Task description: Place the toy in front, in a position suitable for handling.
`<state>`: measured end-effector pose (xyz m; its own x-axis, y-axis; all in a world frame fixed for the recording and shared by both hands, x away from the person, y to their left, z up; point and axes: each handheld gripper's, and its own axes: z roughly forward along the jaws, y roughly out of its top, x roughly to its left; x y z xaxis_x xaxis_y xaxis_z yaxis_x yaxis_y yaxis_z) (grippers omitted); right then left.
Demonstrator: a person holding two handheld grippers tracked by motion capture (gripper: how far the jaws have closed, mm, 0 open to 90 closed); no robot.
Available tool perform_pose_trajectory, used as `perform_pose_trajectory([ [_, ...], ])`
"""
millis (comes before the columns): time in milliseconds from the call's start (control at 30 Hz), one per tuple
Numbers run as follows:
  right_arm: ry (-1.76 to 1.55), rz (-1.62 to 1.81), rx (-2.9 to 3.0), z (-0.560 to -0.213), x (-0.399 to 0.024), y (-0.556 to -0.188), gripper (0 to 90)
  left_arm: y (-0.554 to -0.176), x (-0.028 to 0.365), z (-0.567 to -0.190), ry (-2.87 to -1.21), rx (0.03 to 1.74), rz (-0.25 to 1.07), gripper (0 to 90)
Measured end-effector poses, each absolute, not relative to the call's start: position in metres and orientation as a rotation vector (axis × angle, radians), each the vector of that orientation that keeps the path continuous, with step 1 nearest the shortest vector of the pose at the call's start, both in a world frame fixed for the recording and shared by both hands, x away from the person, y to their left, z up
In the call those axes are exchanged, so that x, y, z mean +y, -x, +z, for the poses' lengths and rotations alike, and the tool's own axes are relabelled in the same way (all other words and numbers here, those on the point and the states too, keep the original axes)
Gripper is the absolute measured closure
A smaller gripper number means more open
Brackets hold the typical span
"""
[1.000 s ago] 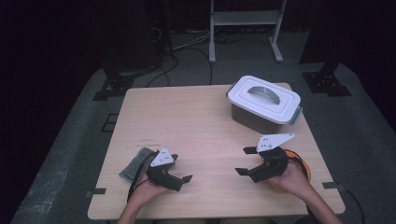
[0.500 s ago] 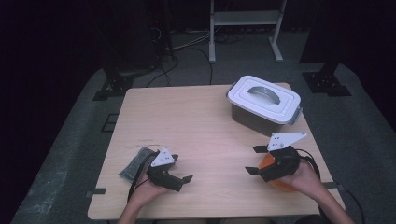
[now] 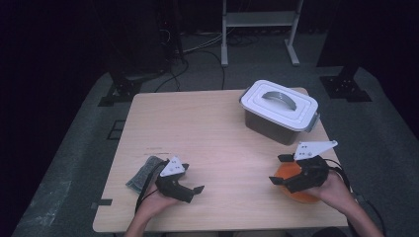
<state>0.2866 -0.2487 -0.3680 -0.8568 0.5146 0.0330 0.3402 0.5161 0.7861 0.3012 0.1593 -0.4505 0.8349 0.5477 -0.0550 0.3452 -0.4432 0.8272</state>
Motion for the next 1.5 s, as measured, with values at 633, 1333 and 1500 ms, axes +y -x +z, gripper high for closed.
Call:
perform_pose_trajectory([
  [633, -0.844, 1.192, 2.489, -0.378, -0.294, -0.281, 20.1, -0.301, 0.159, -0.451, -2.083, 0.654, 0.274, 2.8],
  [1333, -0.968, 1.140, 2.450, -0.401, -0.325, -0.281, 21.8, -0.302, 0.160, -0.451, -2.084, 0.658, 0.270, 2.8],
  [1500, -0.970, 1.143, 2.438, -0.410, -0.327, -0.279, 25.5, -0.302, 0.160, -0.451, -2.083, 0.660, 0.270, 2.8],
])
